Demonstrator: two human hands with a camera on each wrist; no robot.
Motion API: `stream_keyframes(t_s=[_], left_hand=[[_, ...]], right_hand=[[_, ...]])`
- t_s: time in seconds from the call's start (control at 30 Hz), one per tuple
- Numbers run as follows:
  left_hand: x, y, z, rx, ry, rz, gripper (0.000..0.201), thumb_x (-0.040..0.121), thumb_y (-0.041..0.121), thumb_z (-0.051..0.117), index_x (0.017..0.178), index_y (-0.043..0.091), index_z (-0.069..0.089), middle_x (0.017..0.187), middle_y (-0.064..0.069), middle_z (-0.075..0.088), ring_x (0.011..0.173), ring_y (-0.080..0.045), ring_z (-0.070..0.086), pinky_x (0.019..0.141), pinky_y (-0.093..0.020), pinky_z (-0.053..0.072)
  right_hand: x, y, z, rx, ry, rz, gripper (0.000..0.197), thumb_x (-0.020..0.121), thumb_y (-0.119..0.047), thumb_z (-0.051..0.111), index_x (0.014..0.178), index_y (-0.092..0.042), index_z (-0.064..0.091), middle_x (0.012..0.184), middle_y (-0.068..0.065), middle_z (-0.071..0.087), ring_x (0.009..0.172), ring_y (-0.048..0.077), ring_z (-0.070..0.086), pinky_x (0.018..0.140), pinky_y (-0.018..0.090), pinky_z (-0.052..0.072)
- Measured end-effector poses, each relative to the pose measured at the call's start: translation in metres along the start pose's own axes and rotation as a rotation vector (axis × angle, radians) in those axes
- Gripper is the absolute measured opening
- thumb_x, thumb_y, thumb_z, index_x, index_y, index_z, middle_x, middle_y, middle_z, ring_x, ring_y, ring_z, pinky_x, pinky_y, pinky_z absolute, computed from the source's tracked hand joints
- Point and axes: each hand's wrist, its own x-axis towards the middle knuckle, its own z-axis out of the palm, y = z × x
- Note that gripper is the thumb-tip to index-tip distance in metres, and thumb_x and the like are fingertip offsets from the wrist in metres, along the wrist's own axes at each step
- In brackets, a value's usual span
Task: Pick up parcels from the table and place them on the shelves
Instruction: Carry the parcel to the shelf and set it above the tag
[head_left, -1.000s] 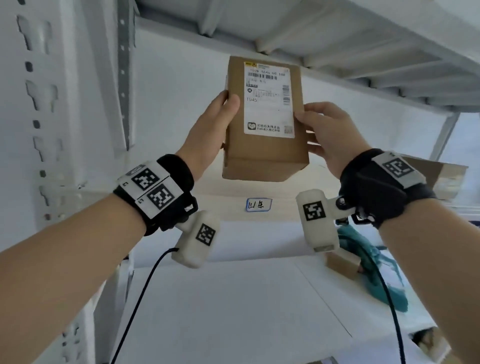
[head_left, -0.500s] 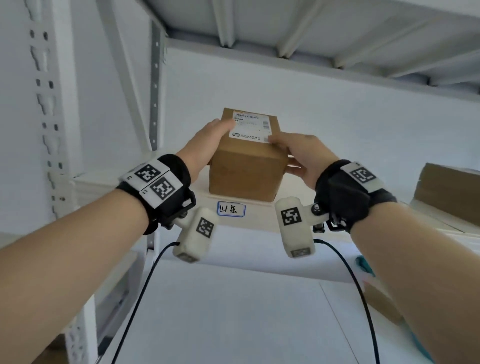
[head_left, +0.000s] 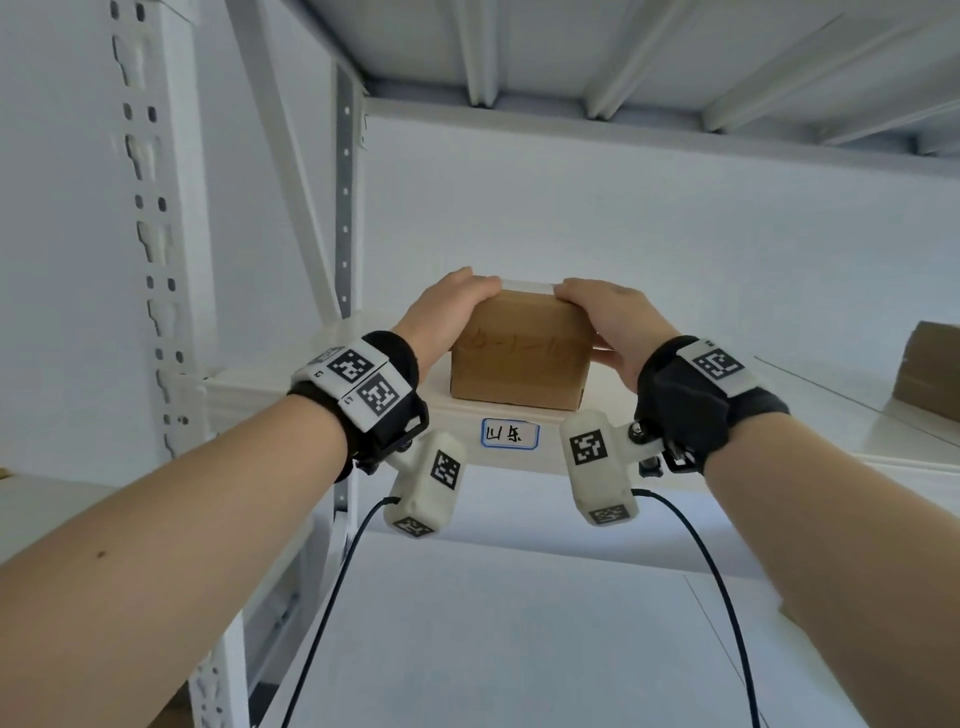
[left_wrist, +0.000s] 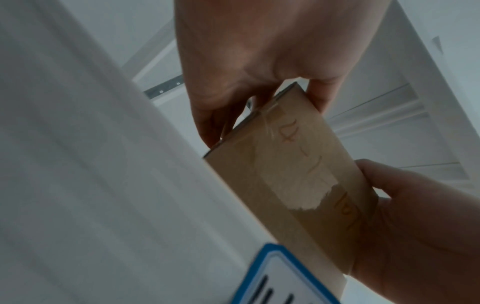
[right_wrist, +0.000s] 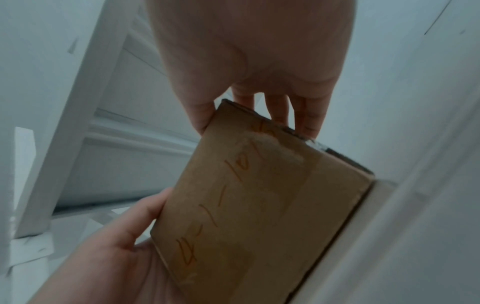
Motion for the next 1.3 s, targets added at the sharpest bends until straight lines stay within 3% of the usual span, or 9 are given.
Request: stream_keyframes(t_s=[0.17,0.27,0.43,0.77,0.97,1.07,1.17,1.23,1.3], left_hand=[[0.005,-0.007,-0.003,0.007,0.036,0.033,0.029,0.094,0.041,0.044,0.115,0.024,0.056,0.124,0.005,0.052,0.125,-0.018,0.046,0.115,-0.044,0.03],[0.007,-0.008,-0.002,0.027,0.059,0.035,0.06,0.096,0.043,0.043,0.15,0.021,0.032,0.157,0.004,0.031,0.144,-0.018,0.03,0.117,-0.039,0.026],[0.009,-0.009,-0.003,0.008,0.055,0.049,0.063,0.094,0.045,0.043,0.151,0.02,0.032,0.158,0.002,0.03,0.145,-0.019,0.029,0.116,-0.038,0.028],[0.013,-0.012,-0.002,0.001,0.05,0.031,0.044,0.098,0.038,0.041,0.14,0.026,0.043,0.146,0.01,0.042,0.138,-0.017,0.033,0.094,-0.02,0.026],[0.01,-0.006,-0.01,0.127,0.045,0.036,0.065,0.098,0.042,0.036,0.155,0.017,0.017,0.163,0.002,0.019,0.15,-0.016,0.018,0.113,-0.03,0.019],[0.001,-0.002,-0.016,0.216,0.057,0.043,0.065,0.099,0.045,0.033,0.155,0.017,0.017,0.163,0.002,0.018,0.15,-0.017,0.017,0.115,-0.032,0.018],[-0.011,0.004,-0.02,0.365,0.078,0.066,0.069,0.098,0.048,0.031,0.156,0.016,0.014,0.163,-0.002,0.017,0.15,-0.02,0.02,0.115,-0.035,0.02],[-0.019,0.011,-0.022,0.554,0.079,0.068,0.074,0.096,0.053,0.031,0.156,0.014,0.012,0.163,-0.006,0.016,0.15,-0.023,0.019,0.117,-0.038,0.02],[-0.025,0.019,-0.02,0.832,0.053,0.078,0.079,0.094,0.059,0.029,0.156,0.015,0.011,0.164,-0.008,0.011,0.151,-0.024,0.013,0.12,-0.045,0.018]], right_hand=[[0.005,-0.002,0.008,-0.048,0.026,-0.006,0.011,0.089,-0.031,0.059,0.078,-0.031,0.06,0.096,-0.006,0.058,0.1,0.018,0.055,0.082,0.029,0.05],[0.008,0.0,0.008,-0.062,0.023,0.002,0.012,0.089,-0.031,0.058,0.078,-0.03,0.06,0.096,-0.005,0.058,0.096,0.017,0.054,0.075,0.026,0.049],[0.011,0.003,0.009,-0.09,0.033,-0.008,0.018,0.09,-0.03,0.056,0.098,-0.019,0.068,0.101,-0.001,0.057,0.095,0.017,0.052,0.081,0.03,0.049],[0.006,-0.002,0.012,-0.126,0.042,0.057,0.014,0.091,-0.033,0.053,0.078,-0.031,0.059,0.101,-0.003,0.055,0.095,0.016,0.051,0.071,0.027,0.047],[-0.003,-0.01,0.007,-0.281,0.079,0.011,0.042,0.095,-0.04,0.043,0.129,-0.02,0.057,0.131,0.006,0.057,0.119,0.024,0.054,0.102,0.043,0.046],[-0.014,-0.012,-0.001,-0.392,0.132,-0.022,0.042,0.097,-0.032,0.035,0.111,-0.001,0.06,0.1,0.015,0.057,0.093,0.029,0.053,0.099,0.044,0.043],[-0.02,-0.013,-0.009,-0.56,0.177,0.005,0.033,0.098,-0.014,0.03,0.071,-0.006,0.047,0.075,0.007,0.046,0.08,0.026,0.045,0.08,0.035,0.038],[-0.026,-0.013,-0.016,-0.775,0.154,0.04,0.034,0.1,-0.012,0.027,0.108,-0.002,0.059,0.118,0.014,0.059,0.116,0.031,0.05,0.096,0.035,0.038],[-0.034,-0.014,-0.022,-1.001,0.12,0.061,0.047,0.102,-0.023,0.028,0.146,-0.009,0.036,0.156,0.009,0.034,0.143,0.027,0.031,0.112,0.034,0.026]])
